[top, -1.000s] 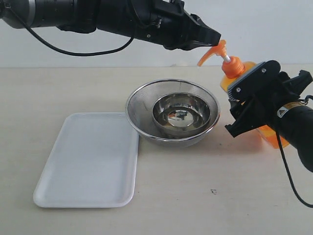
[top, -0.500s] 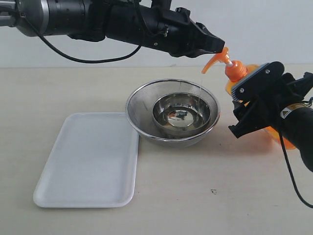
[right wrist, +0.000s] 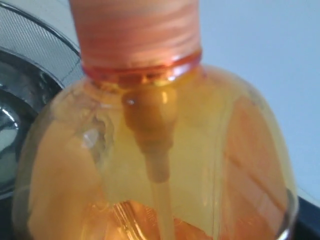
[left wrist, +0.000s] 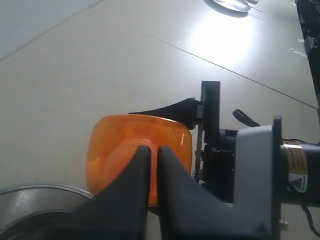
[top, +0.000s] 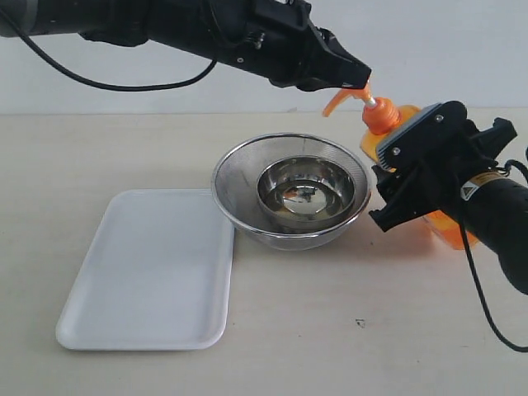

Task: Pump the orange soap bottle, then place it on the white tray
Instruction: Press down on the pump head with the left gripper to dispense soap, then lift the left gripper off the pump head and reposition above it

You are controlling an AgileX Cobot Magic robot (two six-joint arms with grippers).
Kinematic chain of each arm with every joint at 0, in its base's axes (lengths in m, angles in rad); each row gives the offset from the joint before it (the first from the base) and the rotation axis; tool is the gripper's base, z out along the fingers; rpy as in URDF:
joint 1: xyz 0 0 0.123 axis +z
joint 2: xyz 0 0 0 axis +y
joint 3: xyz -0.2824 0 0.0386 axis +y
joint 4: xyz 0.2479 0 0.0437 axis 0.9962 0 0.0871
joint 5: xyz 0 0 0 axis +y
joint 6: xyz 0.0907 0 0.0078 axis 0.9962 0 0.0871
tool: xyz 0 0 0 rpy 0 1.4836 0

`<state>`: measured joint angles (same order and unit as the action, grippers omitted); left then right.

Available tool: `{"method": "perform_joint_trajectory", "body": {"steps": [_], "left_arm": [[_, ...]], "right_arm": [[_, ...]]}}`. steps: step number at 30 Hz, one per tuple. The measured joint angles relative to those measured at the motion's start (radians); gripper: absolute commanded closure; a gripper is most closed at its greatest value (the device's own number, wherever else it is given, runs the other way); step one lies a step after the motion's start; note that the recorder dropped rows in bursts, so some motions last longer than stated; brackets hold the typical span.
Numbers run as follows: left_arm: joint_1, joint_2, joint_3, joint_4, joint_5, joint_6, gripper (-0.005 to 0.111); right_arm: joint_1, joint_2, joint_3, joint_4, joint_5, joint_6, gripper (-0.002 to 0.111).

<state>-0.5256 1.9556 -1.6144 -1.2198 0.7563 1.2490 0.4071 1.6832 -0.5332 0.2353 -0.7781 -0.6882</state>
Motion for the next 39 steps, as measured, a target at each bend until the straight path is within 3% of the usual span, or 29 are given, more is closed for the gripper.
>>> {"method": "perform_joint_trajectory", "body": {"steps": [13, 22, 39], "left_arm": [[0.047, -0.067, 0.002, 0.082, 0.045, -0.043, 0.102], [0.047, -0.067, -0.08, 0.278, 0.138, -0.097, 0.102], [-0.043, -0.063, -0.149, 0.416, 0.095, 0.027, 0.102]], "right_arm": [[0.002, 0.0, -0.002, -0.012, -0.012, 0.018, 0.108], [0.002, 0.0, -0.002, -0.012, -0.012, 0.017, 0.108], [0.002, 0.0, -0.002, -0.012, -0.012, 0.017, 0.108]]}}
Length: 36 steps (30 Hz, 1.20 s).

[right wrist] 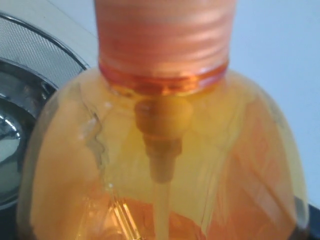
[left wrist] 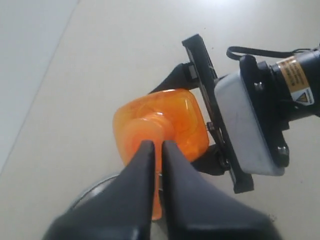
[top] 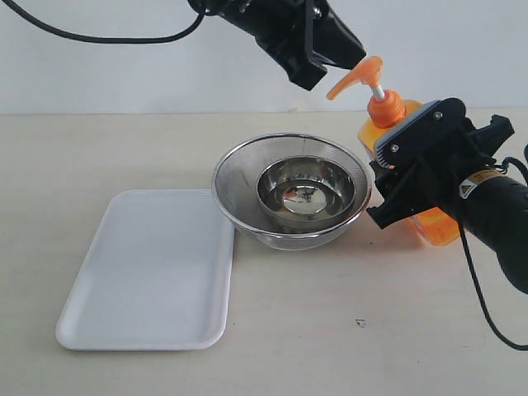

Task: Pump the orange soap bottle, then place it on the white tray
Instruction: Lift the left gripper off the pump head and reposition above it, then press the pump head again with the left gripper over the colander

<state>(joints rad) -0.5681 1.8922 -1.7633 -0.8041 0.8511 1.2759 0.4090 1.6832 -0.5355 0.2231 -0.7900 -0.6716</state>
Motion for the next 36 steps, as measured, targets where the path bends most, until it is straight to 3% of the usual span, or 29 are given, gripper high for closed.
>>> {"method": "perform_joint_trajectory", "body": {"steps": [36], "left_arm": [[0.0, 0.119, -0.071, -0.149, -0.02, 0.007, 0.102]], "right_arm": [[0.0, 0.0, 0.0, 0.007, 0.004, 0.0, 0.108]]}}
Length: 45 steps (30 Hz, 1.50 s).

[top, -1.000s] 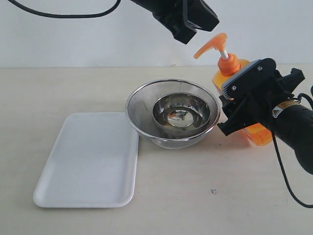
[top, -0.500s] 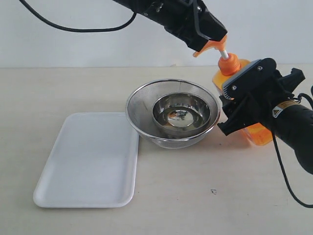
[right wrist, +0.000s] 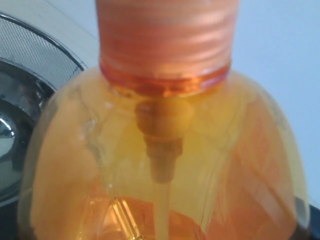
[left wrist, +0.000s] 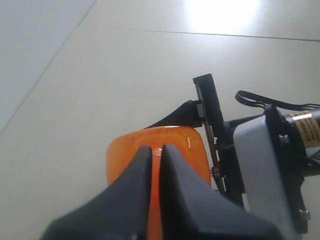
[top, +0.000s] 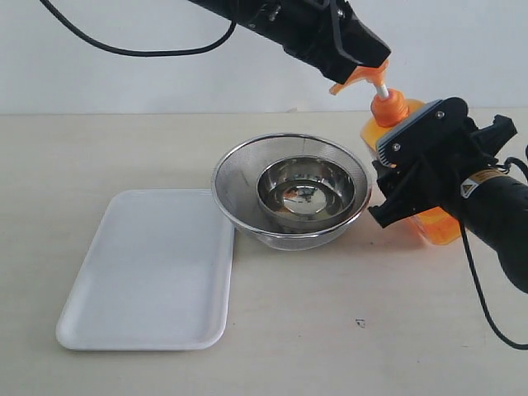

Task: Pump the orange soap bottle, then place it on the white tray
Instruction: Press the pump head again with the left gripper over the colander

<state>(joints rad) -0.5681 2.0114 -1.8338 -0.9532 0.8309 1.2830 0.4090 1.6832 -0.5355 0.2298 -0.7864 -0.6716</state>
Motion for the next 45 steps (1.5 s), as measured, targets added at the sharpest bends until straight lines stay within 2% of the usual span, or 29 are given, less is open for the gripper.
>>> {"method": "perform_joint_trajectory", "body": {"steps": [36, 45], "left_arm": [[0.01, 0.082, -0.023, -0.098, 0.034, -0.016, 0.102], [-0.009, 0.099, -0.025, -0.123, 0.009, 0.003, 0.102]], "right_arm": [[-0.014, 0.0, 0.0, -0.004, 0.002, 0.004, 0.108], [-0.02, 0.0, 0.0, 0.002, 0.002, 0.017, 0.108]]}}
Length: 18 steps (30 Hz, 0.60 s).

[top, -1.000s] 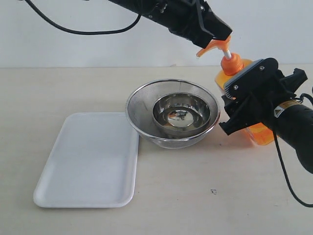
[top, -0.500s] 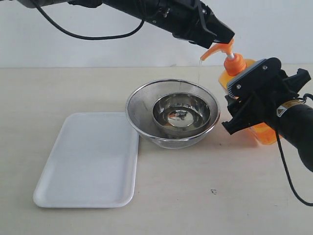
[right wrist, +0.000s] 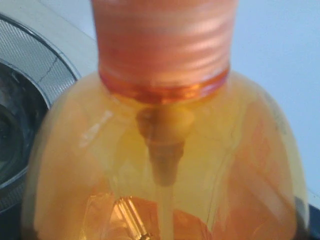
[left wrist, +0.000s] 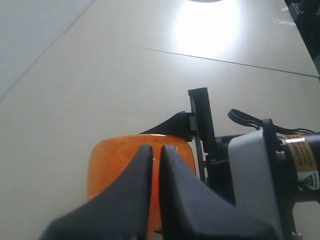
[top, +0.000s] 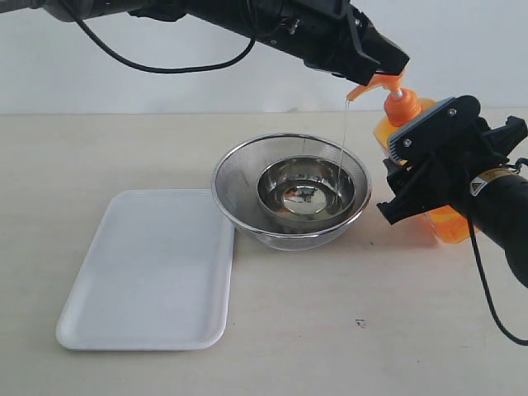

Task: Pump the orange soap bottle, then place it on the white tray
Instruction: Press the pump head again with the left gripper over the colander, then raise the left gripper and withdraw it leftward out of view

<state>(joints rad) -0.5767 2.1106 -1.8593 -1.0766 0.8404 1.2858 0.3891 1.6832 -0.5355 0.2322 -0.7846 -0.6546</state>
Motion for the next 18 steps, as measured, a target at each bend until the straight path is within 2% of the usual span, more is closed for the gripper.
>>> {"method": "perform_joint_trajectory", "body": {"steps": [10, 18], "left_arm": [[0.0, -0.029, 0.002, 0.036, -0.01, 0.007, 0.102], [0.044, -0.088, 0.021, 0.137, -0.015, -0.002, 0.102]], "right_arm": [[0.0, 0.0, 0.0, -0.013, 0.0, 0.004, 0.108], [0.017, 0.0, 0.0, -0.04, 0.0, 0.031, 0.108]]}}
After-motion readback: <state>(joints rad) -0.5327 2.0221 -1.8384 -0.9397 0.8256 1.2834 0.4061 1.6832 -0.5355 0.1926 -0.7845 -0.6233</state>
